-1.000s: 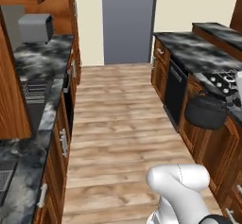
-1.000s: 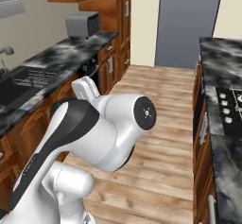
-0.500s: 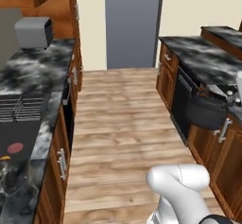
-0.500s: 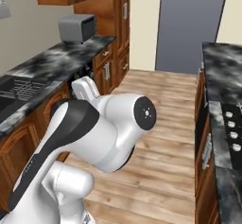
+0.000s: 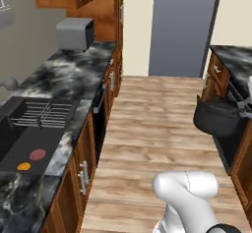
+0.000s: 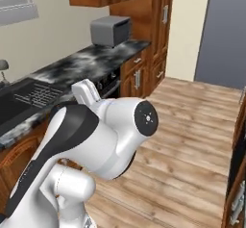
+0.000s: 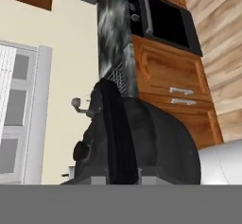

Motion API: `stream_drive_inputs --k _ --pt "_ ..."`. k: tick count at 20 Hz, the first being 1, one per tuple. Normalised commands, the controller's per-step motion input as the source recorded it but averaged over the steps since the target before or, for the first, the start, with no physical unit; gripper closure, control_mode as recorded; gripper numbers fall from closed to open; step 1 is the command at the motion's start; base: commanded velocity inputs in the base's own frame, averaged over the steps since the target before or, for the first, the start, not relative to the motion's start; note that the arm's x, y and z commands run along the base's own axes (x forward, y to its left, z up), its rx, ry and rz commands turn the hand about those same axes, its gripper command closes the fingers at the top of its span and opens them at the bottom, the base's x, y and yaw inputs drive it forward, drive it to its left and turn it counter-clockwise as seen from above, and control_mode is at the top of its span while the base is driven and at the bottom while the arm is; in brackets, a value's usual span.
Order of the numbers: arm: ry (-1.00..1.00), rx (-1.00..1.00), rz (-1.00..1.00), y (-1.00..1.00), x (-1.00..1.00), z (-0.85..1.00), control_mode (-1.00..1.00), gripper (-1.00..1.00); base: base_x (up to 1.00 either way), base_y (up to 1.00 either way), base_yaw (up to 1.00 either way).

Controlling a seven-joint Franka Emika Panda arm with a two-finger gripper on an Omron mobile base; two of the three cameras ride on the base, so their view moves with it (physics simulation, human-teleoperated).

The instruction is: Open the cabinet, pick the kettle from the cabinet, and place it in the sink.

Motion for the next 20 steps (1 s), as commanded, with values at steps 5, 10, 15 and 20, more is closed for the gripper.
stream_drive_inputs --k 5,10,15,20 --pt "0.0 0.0 0.0 0.0 0.0 0.0 1.0 1.0 0.37 0.0 0.64" --pt "0.0 0.0 0.0 0.0 0.0 0.0 1.0 1.0 0.35 0.0 0.65" --pt "0.0 0.0 0.0 0.0 0.0 0.0 1.0 1.0 0.33 0.0 0.66" --pt "0.0 0.0 0.0 0.0 0.0 0.0 1.0 1.0 0.34 0.0 0.64"
